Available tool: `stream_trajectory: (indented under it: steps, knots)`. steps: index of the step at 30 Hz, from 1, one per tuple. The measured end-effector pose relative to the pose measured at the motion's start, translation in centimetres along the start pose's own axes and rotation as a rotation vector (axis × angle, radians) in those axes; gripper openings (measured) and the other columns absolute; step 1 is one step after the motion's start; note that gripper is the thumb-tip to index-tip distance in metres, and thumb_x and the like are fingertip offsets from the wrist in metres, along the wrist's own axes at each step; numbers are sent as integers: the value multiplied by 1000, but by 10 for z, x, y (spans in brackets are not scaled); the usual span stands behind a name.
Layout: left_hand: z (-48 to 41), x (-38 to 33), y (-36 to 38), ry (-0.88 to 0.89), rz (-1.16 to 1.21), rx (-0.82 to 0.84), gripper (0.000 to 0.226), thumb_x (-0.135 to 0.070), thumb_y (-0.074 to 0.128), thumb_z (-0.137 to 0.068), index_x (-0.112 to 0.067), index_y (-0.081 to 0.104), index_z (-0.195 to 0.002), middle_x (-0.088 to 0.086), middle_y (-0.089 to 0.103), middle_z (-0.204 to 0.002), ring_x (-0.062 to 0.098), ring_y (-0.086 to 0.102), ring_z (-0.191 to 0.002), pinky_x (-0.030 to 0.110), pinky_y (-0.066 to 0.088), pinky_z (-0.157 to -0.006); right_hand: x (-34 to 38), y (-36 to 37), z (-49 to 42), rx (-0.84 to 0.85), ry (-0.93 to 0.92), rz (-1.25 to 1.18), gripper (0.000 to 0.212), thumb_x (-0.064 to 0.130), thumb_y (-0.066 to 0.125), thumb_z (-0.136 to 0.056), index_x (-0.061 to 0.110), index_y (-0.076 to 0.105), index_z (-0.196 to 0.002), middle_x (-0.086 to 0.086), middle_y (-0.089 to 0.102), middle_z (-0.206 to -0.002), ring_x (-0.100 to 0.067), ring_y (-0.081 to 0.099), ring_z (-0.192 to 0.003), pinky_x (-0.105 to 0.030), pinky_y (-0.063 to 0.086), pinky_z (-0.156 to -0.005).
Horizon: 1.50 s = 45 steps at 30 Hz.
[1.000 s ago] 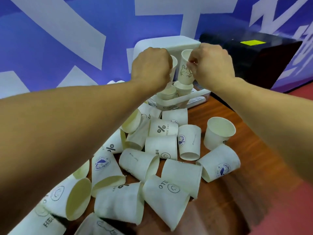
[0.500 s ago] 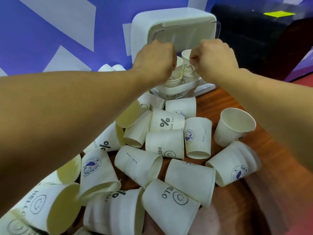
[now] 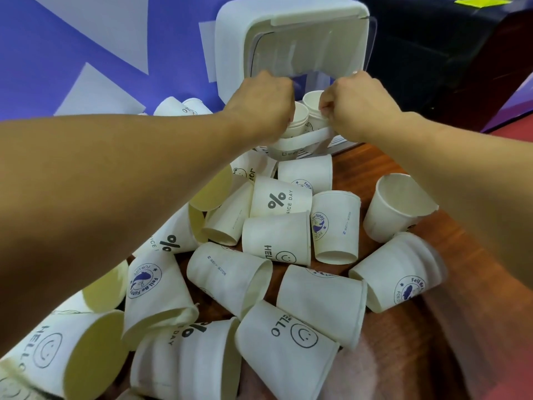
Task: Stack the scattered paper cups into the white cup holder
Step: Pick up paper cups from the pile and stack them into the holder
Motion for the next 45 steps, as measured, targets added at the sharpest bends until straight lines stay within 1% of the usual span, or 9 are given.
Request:
stream_trajectory:
  steps: [6, 12, 15, 18, 22, 26, 31, 38, 45]
  knots:
    - [0, 5, 0, -6, -14, 18, 33, -9, 51, -93, -19, 67, -120, 11, 68, -114, 32, 59, -102, 38, 44, -79, 1, 0, 0, 21, 19, 14, 20, 10, 52, -90, 7, 71, -92, -15, 60, -85, -32, 50, -78, -38, 41, -63]
    - [16, 14, -23, 7, -23, 63, 30, -27, 70, -89, -25, 68, -119, 6, 65, -121, 29, 54, -113, 33, 41, -82, 23, -23, 11, -36, 16, 3, 30, 23, 63, -91, 12, 62, -119, -14, 59, -113, -33, 57, -98, -42, 48, -83]
    - [40, 24, -54, 16, -54, 98, 29, -34, 72, -86, -28, 71, -115, 4, 66, -121, 30, 53, -113, 37, 45, -86, 49, -48, 21, -84, -37, -23, 27, 25, 64, -89, 15, 62, -115, -11, 58, -111, -30, 57, -93, -43, 52, -81]
    - [73, 34, -89, 2, -89, 139, 31, -39, 72, -87, -29, 70, -116, 3, 64, -121, 25, 49, -107, 35, 39, -78, 81, -78, 34, -111, -102, -116, 20, 25, 62, -89, 17, 61, -107, -10, 60, -106, -28, 57, -90, -45, 53, -82]
    - [122, 45, -136, -44, -130, 107, 31, -43, 69, -87, -26, 71, -113, -1, 65, -113, 27, 50, -110, 33, 40, -82, 134, -114, 52, -158, -187, -169, 36, 24, 64, -89, 16, 61, -124, -10, 62, -118, -30, 58, -102, -43, 49, -90]
    - [168, 52, -172, -111, -116, 94, 28, -41, 68, -88, -25, 72, -110, -6, 67, -108, 25, 49, -116, 36, 45, -89, 173, -139, 67, -189, -256, -146, 37, 30, 61, -89, 18, 61, -124, -9, 62, -118, -30, 57, -105, -40, 47, -88]
    - [229, 71, -193, -203, -114, 114, 24, -42, 71, -86, -26, 74, -104, -4, 70, -108, 15, 50, -98, 41, 50, -92, 220, -151, 91, -159, -317, -167, 35, 29, 59, -86, 17, 62, -119, -7, 68, -108, -33, 57, -104, -39, 48, -89]
    - [289, 91, -194, -260, -188, 177, 27, -43, 70, -86, -27, 72, -109, -5, 70, -108, 21, 57, -105, 41, 51, -89, 253, -134, 119, -122, -265, -130, 34, 33, 56, -88, 18, 61, -118, -10, 66, -107, -34, 55, -102, -40, 47, -81]
    - [319, 112, -177, -287, -214, 224, 26, -40, 67, -89, -27, 72, -111, -6, 70, -109, 21, 56, -105, 37, 50, -86, 239, -109, 126, -47, -13, -278, 24, 24, 62, -83, 10, 70, -100, -12, 67, -103, -36, 58, -94, -39, 52, -79]
Point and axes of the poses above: each hand's wrist, its own z-axis away from the middle knuckle, its own y-axis out of the palm, x = y × z, the point moved 5 cm from there along -z, towards the middle knuckle
